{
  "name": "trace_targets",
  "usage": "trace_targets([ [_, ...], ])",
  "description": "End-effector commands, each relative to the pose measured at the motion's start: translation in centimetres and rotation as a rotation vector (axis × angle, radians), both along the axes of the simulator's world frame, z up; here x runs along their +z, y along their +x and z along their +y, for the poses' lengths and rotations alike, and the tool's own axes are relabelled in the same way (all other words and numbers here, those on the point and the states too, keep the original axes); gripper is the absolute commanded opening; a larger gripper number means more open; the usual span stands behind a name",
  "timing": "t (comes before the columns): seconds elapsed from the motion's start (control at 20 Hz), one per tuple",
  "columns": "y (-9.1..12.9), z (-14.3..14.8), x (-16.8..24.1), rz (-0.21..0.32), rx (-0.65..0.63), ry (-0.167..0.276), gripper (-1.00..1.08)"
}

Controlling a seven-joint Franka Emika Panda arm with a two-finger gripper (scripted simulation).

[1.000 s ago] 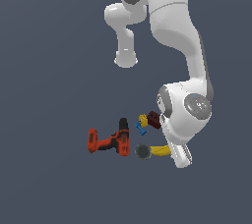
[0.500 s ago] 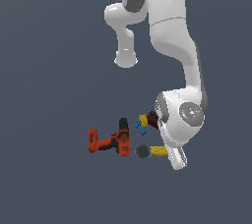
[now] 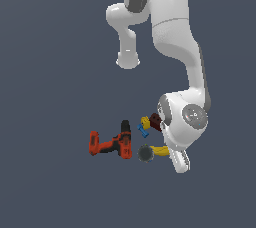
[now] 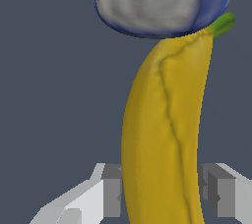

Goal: Pick up a designated object from a clutter of objects.

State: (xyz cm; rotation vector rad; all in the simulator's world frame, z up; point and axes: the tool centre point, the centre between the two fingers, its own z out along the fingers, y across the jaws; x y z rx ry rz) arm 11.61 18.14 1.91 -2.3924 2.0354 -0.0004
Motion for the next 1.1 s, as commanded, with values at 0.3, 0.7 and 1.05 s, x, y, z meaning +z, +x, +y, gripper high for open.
trace_targets([
  [0.3,-0.2,-0.1,0.3,0.0,0.0,0.0,-1.0],
  [0.7,-1.7,-0.8,2.4,0.0,0.0,0.0,-1.0],
  [1.05,-4.3,-2.0,6.1,0.0,0.0,0.001,-1.0],
])
